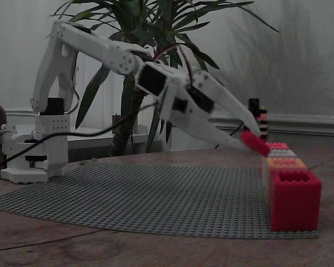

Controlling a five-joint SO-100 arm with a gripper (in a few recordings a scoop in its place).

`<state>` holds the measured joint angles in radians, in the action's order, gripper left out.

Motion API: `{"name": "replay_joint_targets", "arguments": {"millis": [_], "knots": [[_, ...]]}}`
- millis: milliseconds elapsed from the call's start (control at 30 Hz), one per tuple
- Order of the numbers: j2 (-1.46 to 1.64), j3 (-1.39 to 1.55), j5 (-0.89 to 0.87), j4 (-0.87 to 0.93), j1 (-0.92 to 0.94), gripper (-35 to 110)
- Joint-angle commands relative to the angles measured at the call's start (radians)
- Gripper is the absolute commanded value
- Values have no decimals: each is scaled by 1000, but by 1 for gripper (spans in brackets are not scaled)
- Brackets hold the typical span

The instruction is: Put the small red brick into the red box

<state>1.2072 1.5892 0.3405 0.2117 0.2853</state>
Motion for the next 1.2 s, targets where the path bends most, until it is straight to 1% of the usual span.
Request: {"name": "replay_joint_targets", "arguments": {"millis": [0,100,167,533,700,900,1100,1167], "knots": [[-54,-308,-48,184,25,0],[-147,-469,-86,295,20,0],[-183,-541,-106,324,20,0],[-307,-747,-117,380,12,0],[-351,-788,-117,414,2,1],[-373,-821,-120,433,-2,12],[-376,-824,-114,436,-2,15],[-370,-824,-104,442,-2,13]]}}
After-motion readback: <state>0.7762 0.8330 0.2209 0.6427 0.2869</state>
